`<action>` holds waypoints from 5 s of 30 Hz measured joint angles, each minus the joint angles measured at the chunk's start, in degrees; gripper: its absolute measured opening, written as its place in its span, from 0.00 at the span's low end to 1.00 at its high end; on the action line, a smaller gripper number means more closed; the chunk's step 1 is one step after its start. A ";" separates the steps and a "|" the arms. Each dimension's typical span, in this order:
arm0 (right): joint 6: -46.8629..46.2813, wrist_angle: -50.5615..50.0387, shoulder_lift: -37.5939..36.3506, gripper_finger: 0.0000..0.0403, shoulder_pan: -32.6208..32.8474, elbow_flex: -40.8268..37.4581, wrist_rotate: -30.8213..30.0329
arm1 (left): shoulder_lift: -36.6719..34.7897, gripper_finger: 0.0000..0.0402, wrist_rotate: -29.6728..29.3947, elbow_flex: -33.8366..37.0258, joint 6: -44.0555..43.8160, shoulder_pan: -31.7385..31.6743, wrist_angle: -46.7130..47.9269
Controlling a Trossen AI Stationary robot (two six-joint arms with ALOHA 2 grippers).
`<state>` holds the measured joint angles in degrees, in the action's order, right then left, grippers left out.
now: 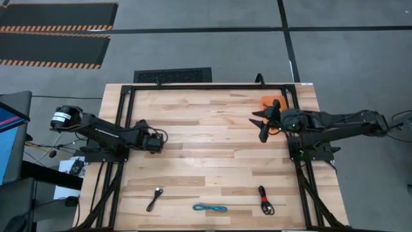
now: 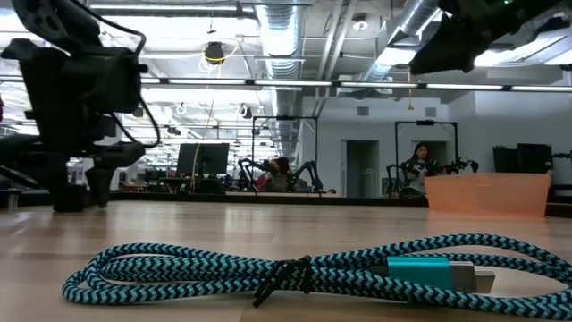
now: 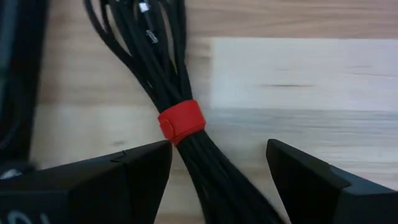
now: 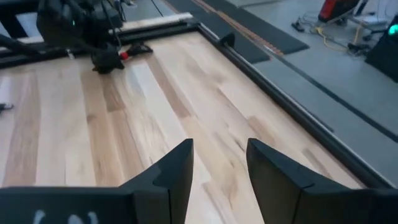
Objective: Pick and place USB-C Cables
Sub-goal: Put the top black charger cable into the orange bin, then put the black and blue charger cable into the orange bin
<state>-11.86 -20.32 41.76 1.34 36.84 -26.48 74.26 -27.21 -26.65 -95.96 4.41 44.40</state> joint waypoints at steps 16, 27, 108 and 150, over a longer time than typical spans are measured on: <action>-4.37 -4.87 -0.72 0.32 9.66 -0.04 -9.67 | 0.00 0.53 1.54 0.00 31.82 -8.35 -16.36; -3.38 -4.68 -0.55 0.29 9.66 -0.04 -9.62 | 0.00 0.05 4.25 0.00 58.01 -7.42 -35.78; -26.68 -13.98 -0.59 0.29 48.35 -0.07 -36.66 | 74.10 0.03 16.03 -93.35 194.30 -14.87 -66.28; -27.15 -13.94 -0.52 0.29 48.53 -0.07 -36.61 | 74.10 0.34 -5.69 -93.35 162.74 -5.24 -68.48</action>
<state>-39.00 -34.26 41.23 49.87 36.77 -63.09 148.35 -32.90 -120.01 66.79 -0.84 -24.08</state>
